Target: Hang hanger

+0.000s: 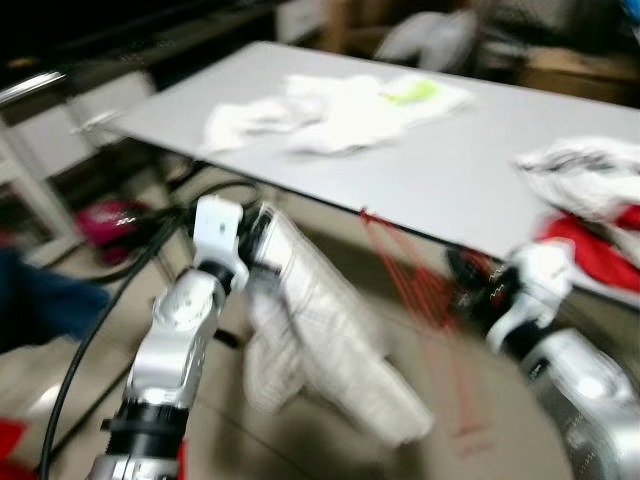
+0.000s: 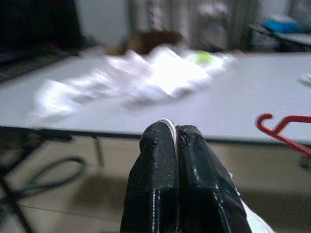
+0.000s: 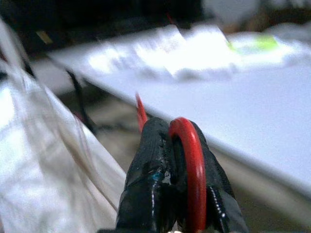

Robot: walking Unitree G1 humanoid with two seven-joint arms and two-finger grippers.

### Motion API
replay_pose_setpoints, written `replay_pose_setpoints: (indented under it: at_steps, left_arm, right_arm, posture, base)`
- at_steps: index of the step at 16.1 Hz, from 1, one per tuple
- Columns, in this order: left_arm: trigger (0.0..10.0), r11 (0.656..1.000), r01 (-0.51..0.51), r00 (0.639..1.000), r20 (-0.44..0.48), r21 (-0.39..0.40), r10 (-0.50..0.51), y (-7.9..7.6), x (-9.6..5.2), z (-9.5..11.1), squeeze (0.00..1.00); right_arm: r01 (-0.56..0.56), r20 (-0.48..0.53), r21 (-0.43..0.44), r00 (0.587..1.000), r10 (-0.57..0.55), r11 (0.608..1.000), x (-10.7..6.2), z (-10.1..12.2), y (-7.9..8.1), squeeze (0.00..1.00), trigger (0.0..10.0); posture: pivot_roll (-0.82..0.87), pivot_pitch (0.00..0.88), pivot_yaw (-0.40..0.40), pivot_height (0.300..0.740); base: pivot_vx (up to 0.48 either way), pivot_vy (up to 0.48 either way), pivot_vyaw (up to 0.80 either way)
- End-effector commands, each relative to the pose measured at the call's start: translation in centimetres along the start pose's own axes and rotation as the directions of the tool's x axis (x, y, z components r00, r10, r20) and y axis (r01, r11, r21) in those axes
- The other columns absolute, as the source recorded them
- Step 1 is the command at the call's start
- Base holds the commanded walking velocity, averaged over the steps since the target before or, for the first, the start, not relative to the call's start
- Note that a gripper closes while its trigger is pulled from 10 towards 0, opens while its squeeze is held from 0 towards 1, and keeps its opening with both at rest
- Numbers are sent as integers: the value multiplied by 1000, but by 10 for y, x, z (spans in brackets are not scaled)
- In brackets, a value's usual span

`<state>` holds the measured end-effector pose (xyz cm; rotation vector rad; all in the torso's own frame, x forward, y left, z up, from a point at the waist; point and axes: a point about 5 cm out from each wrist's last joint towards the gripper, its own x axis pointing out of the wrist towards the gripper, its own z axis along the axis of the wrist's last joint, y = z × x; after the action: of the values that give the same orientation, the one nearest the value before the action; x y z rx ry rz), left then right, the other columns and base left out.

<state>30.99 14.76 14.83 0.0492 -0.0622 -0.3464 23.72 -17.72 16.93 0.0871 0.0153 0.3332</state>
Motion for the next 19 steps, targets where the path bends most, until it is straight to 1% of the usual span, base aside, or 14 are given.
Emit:
replay_pose_setpoints:
  at_steps: [1, 2, 4, 7, 9, 11, 12, 13, 14, 15, 16, 17, 18, 19]
  left_arm:
    - [10000, 998, -54, 994, 96, 27, 51, 16, 1, 26, 0]
    - [10000, 996, -87, 986, 144, 20, 83, 21, 6, 40, 0]
    - [10000, 995, -97, 977, 194, 16, 92, 25, 11, 58, 0]
    - [10000, 998, -62, 955, 291, 26, 52, 25, 26, 97, 0]
    - [10000, 1000, -28, 938, 346, 11, 23, 27, 46, 120, 0]
    - [10000, 1000, 12, 921, 388, 10, -15, 21, 74, 144, 0]
    - [10000, 999, 39, 908, 417, 16, -42, 14, 90, 162, 0]
    - [10000, 998, 39, 886, 461, 49, -57, 11, 104, 192, 0]
    - [10000, 998, 17, 843, 536, 63, -49, 11, 108, 232, 0]
    - [10000, 999, -3, 781, 624, 45, -26, 12, 103, 271, 0]
    - [10000, 998, -31, 689, 725, 50, -15, 12, 90, 314, 0]
    - [10000, 995, -50, 619, 784, 83, -34, 10, 78, 341, 0]
    - [10000, 981, -92, 640, 765, 173, -74, 7, 81, 338, 0]
    - [10000, 957, -118, 700, 706, 265, -109, 6, 92, 316, 0]
  right_arm:
    - [-2, 102, 33, 995, -2, 999, 3, 22, 2, 0, 10000]
    - [107, 161, 55, 980, -115, 993, 7, 35, -13, 0, 10000]
    - [186, 177, 65, 965, -195, 980, 7, 40, -24, 0, 10000]
    - [229, 143, 74, 961, -237, 971, 6, 34, -31, 0, 10000]
    - [258, 134, 92, 954, -269, 962, 10, 33, -34, 0, 10000]
    - [294, 126, 88, 944, -303, 952, 10, 33, -39, 0, 10000]
    - [316, 127, 92, 937, -326, 944, 9, 32, -42, 0, 10000]
    - [337, 128, 93, 929, -347, 937, 8, 32, -46, 0, 10000]
    - [347, 132, 94, 925, -357, 933, 8, 33, -47, 0, 10000]
    - [351, 136, 94, 922, -361, 932, 8, 34, -48, 0, 10000]
    - [354, 139, 92, 921, -364, 931, 6, 34, -48, 0, 10000]
    - [361, 140, 93, 918, -371, 928, 3, 33, -47, 0, 10000]
    - [369, 138, 95, 915, -379, 925, 0, 31, -46, 0, 10000]
    - [372, 137, 99, 914, -382, 923, -1, 30, -44, 0, 10000]
  posture:
    - [-96, 0, 55, 740]
    - [-97, 0, 57, 740]
    - [-96, 0, 57, 740]
    - [-80, 0, 39, 740]
    - [-78, 0, 37, 740]
    - [-83, 0, 43, 740]
    - [-86, 0, 43, 740]
    - [-90, 0, 48, 740]
    - [-93, 0, 50, 740]
    - [-101, 0, 63, 740]
    - [-108, 0, 79, 740]
    - [-114, 0, 94, 740]
    - [-114, 0, 94, 740]
    - [-119, 0, 105, 740]
  base:
    - [472, 0, 0]
    - [472, 0, -569]
    - [472, 0, -684]
    - [471, 0, -800]
    - [463, 0, -800]
    - [450, 0, -800]
    - [450, 0, -800]
    - [450, 0, -800]
    - [454, 0, -800]
    - [458, 0, -800]
    - [416, 0, -800]
    - [386, 0, -800]
    - [345, 0, -800]
    - [326, 0, -800]
